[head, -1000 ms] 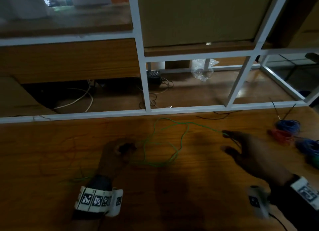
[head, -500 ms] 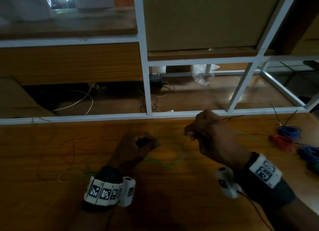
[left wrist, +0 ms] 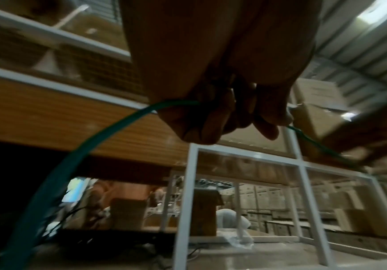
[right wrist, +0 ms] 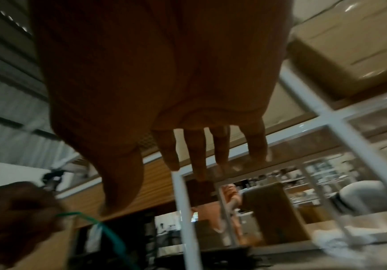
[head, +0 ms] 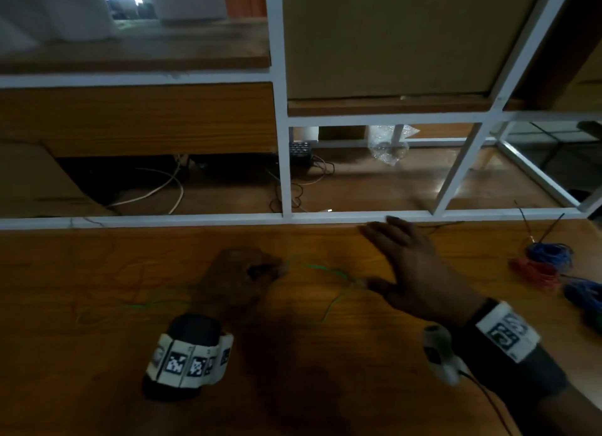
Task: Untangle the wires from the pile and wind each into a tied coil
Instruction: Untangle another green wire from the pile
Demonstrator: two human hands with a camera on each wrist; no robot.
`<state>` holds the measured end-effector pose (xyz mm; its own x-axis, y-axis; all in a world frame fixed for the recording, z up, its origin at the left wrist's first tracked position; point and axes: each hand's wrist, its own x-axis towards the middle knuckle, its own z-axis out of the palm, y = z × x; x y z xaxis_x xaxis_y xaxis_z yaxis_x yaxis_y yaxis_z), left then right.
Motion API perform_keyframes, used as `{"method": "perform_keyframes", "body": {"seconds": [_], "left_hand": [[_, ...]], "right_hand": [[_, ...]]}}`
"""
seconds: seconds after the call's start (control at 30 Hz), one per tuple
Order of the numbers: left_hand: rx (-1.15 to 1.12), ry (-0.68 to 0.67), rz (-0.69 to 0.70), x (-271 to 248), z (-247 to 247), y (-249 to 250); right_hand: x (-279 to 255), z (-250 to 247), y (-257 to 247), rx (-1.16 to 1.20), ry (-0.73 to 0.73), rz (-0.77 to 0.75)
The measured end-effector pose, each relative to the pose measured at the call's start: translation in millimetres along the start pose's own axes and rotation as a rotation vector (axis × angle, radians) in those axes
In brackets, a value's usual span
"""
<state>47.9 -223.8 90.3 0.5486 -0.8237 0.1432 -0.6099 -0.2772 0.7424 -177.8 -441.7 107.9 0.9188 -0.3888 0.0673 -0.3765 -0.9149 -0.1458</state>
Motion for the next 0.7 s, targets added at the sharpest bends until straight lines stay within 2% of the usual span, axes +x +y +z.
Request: {"method": "perform_keyframes", "body": {"seconds": [0.13,0.2,0.27,0.37,0.47,0.5,0.6,0.7], "left_hand": [[0.027,-0.046,0.263,6.0,21.5,22.9],[-0.002,-0.021,0.269,7.4,20.1,26.2],[-0.08,-0.043,0.153,4.1,13.8,21.7],[-0.243,-0.087,-0.107,-8.3,-1.3,0.3],[-0.268,-0.019,-0.238,-24.1,-17.3,-18.6],[-0.252,0.026,-0.244,-27.6,-21.8,-24.6],[-0.195,0.141,-0.223,-28.6,-29.1,-26.6],[-0.097,0.125,-0.084,-23.4,-18.0,-6.4]], "right_hand": [[17.2,11.3,-57.8,0.217,0.032,-0.212],[21.8,12.5,-65.1,0.294,0.044,-0.242],[19.5,4.6,-55.4,0.318,0.117,-0.2],[13.7,-16.6,-22.0,0.314,0.355,-0.09],[9.0,-26.2,10.2,0.297,0.513,0.025],[8.9,-23.2,16.6,0.294,0.496,0.055],[13.3,-3.0,14.8,0.205,0.285,0.107],[19.3,5.7,-14.1,0.073,0.171,0.031]]}}
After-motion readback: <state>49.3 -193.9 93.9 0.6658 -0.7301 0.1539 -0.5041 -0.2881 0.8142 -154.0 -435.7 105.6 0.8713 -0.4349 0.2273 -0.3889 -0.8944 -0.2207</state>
